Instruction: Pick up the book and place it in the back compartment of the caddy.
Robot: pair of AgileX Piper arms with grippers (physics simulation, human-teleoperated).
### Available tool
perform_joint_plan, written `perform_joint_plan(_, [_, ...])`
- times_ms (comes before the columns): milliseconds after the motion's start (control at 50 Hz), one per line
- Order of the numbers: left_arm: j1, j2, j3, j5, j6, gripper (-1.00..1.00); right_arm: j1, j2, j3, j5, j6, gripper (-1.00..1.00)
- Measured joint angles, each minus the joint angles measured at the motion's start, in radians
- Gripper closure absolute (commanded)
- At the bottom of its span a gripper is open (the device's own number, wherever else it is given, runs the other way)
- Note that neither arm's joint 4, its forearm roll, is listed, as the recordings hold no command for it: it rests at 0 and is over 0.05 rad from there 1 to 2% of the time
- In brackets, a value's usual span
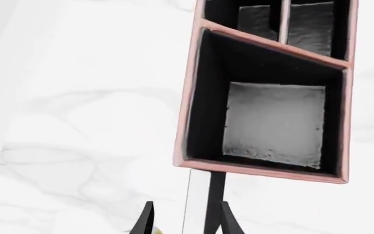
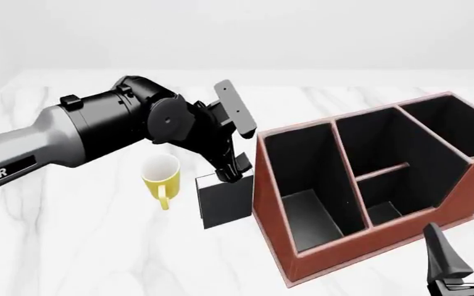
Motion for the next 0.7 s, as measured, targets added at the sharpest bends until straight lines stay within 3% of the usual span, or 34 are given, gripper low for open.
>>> perform_joint_plan(700, [0.011,0.061,0.111,-0.110,-0.027,-1.00,0.000,-0.001,0.000,0.003,0.000,-1.00])
